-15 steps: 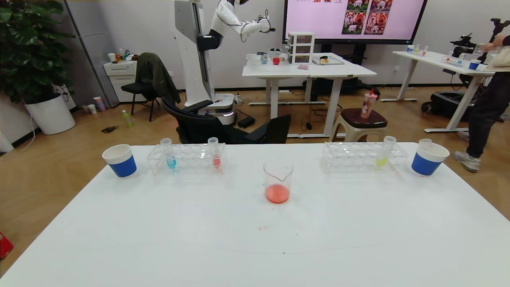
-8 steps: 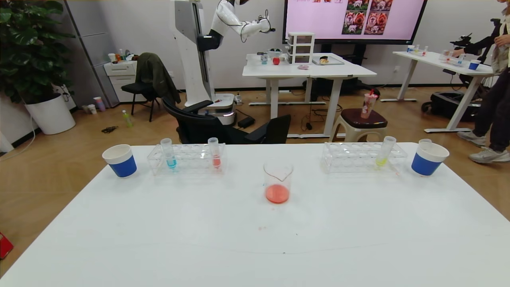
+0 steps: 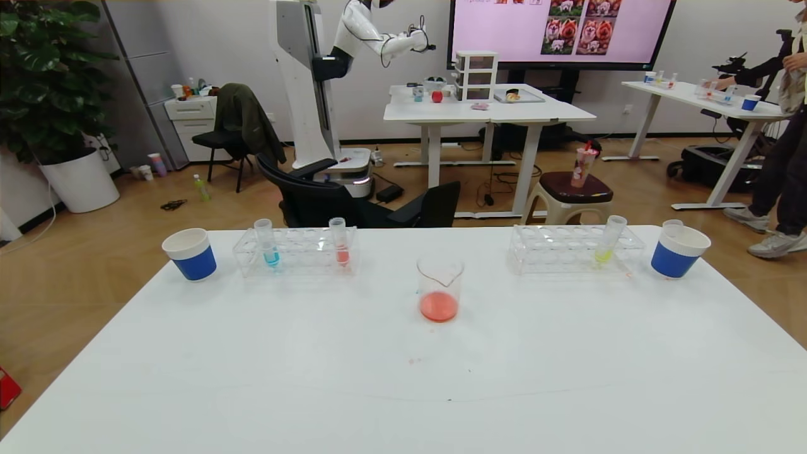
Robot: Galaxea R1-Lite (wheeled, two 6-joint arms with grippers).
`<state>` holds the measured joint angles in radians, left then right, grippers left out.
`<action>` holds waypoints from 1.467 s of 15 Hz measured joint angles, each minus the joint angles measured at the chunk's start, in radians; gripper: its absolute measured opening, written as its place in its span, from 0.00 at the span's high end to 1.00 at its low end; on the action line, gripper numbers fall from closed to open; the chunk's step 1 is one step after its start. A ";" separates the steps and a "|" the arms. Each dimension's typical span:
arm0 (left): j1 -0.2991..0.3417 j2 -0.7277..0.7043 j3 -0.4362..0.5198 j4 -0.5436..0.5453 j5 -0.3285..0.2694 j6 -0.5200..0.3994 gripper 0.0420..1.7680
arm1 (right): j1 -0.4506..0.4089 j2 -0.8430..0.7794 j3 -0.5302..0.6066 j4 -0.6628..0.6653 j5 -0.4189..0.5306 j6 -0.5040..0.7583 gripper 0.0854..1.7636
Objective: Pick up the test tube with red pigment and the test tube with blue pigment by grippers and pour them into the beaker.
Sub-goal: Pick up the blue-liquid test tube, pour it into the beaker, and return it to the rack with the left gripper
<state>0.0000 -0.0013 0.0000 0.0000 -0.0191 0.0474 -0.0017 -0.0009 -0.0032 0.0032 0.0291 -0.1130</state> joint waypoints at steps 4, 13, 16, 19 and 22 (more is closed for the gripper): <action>0.000 0.000 0.000 0.000 0.001 0.000 0.01 | 0.000 0.000 0.003 0.000 -0.009 0.049 0.02; 0.000 0.000 0.000 0.000 0.016 -0.010 0.01 | 0.000 0.000 0.003 0.000 -0.010 0.050 0.02; -0.001 0.030 -0.097 0.013 0.012 0.013 0.01 | 0.000 0.000 0.003 0.000 -0.010 0.049 0.02; -0.008 0.216 -0.250 -0.037 0.011 0.014 0.01 | 0.000 0.000 0.003 0.000 -0.010 0.050 0.02; -0.013 0.508 -0.351 -0.208 0.010 0.011 0.01 | 0.000 0.000 0.003 0.000 -0.010 0.050 0.02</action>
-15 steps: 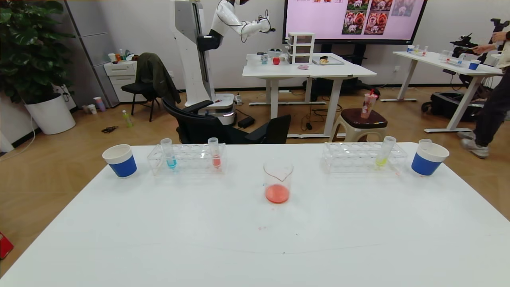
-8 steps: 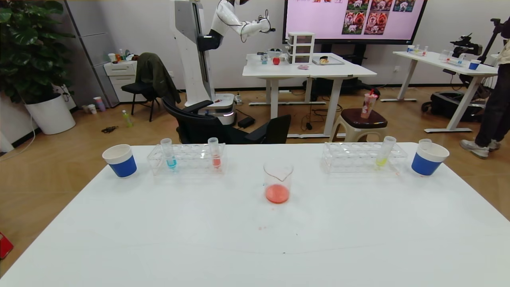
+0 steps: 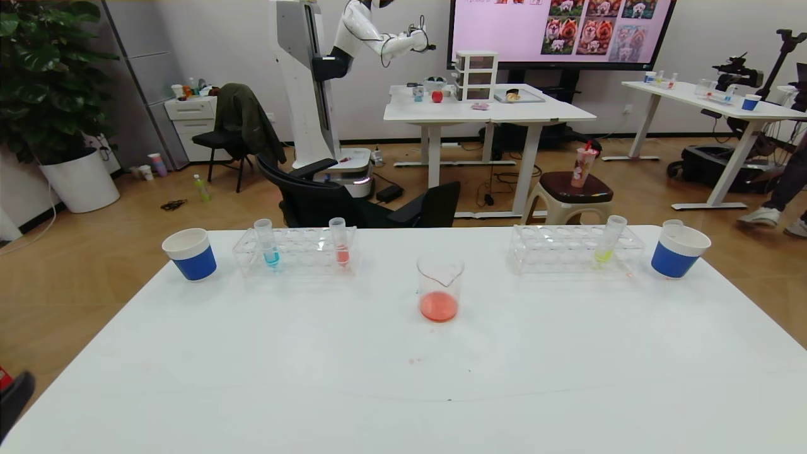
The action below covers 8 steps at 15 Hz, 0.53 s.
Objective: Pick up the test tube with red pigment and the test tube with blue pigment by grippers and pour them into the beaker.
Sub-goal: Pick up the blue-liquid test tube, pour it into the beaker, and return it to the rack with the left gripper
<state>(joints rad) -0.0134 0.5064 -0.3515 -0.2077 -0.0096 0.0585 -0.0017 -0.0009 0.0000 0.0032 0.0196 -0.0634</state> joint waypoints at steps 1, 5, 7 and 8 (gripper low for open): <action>0.000 0.107 -0.017 -0.079 0.000 0.000 0.01 | 0.000 0.000 0.000 0.000 0.000 0.000 0.02; 0.009 0.566 -0.057 -0.468 0.001 -0.003 0.01 | 0.000 0.000 0.000 0.000 0.000 0.000 0.02; 0.013 0.791 -0.067 -0.650 0.002 -0.003 0.01 | 0.000 0.000 0.000 0.000 0.000 0.000 0.02; 0.013 0.893 -0.071 -0.737 0.003 -0.004 0.01 | 0.000 0.000 0.000 0.000 0.000 0.000 0.02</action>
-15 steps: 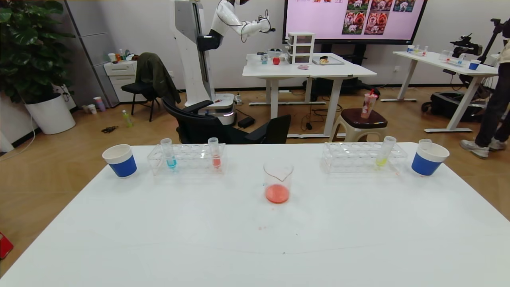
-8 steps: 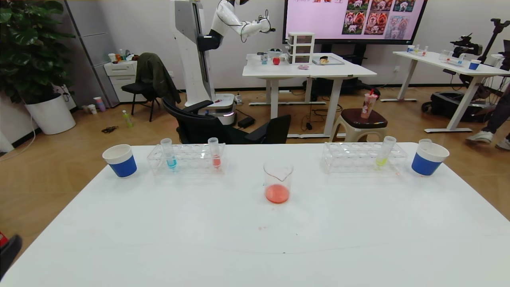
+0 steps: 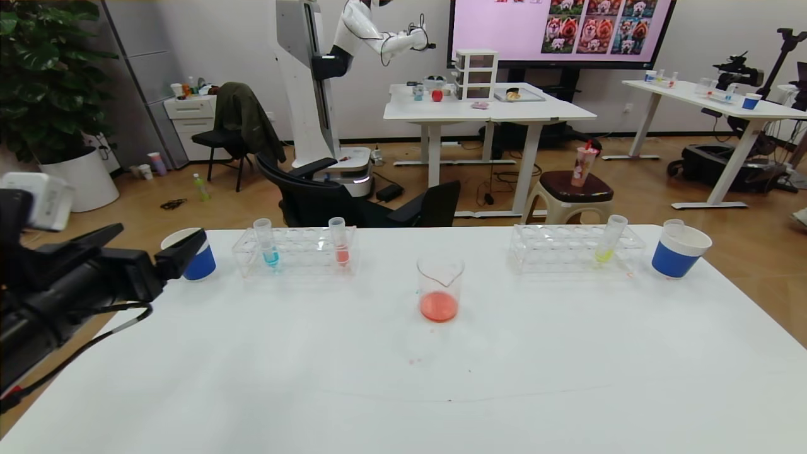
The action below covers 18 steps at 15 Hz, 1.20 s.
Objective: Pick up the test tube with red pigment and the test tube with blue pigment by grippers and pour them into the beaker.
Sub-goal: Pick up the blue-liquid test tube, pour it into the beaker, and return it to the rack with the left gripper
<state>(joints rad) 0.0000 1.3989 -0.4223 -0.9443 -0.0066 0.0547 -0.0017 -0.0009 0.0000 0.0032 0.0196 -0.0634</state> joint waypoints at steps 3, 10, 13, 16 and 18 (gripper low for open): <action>0.003 0.285 -0.007 -0.262 0.003 -0.001 0.01 | 0.000 0.000 0.000 0.000 0.000 0.000 0.02; 0.010 0.672 -0.074 -0.544 0.015 -0.007 0.01 | 0.000 0.000 0.000 0.000 0.000 0.000 0.02; 0.010 0.737 -0.157 -0.544 0.038 -0.009 0.01 | 0.000 0.000 0.000 0.000 0.000 0.000 0.02; 0.007 0.803 -0.274 -0.534 0.057 -0.009 0.01 | 0.000 0.000 0.000 0.000 0.000 0.000 0.02; 0.002 0.843 -0.362 -0.499 0.067 -0.009 0.01 | 0.000 0.000 0.000 0.000 0.000 0.000 0.02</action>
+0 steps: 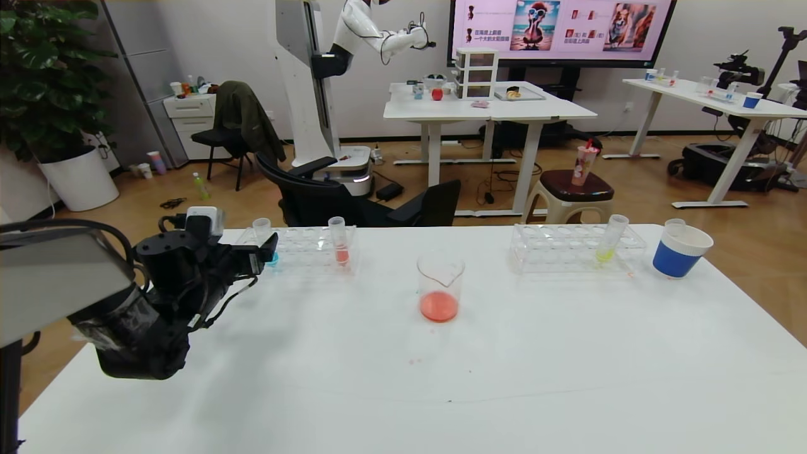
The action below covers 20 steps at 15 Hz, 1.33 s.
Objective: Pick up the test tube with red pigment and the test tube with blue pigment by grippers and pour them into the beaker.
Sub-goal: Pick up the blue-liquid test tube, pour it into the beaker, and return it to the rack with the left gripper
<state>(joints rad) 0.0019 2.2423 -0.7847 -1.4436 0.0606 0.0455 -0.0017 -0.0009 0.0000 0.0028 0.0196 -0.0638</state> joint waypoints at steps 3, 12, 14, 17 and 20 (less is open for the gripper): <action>-0.007 0.063 -0.125 0.045 0.014 0.000 0.01 | 0.000 0.000 0.000 0.000 0.000 0.000 0.02; -0.011 0.147 -0.237 0.045 0.020 -0.003 0.10 | 0.000 0.000 0.000 0.000 0.000 0.000 0.02; -0.011 0.149 -0.238 0.041 0.019 -0.007 0.51 | 0.000 0.000 0.000 0.000 0.000 0.000 0.02; -0.012 0.149 -0.238 0.040 0.015 -0.017 0.72 | 0.001 0.000 0.000 0.000 0.000 0.000 0.02; -0.012 0.146 -0.238 0.041 0.018 -0.017 0.72 | 0.000 0.000 0.000 0.000 -0.001 0.000 0.02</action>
<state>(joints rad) -0.0104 2.3885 -1.0223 -1.4028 0.0787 0.0283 -0.0017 -0.0009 0.0000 0.0032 0.0187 -0.0634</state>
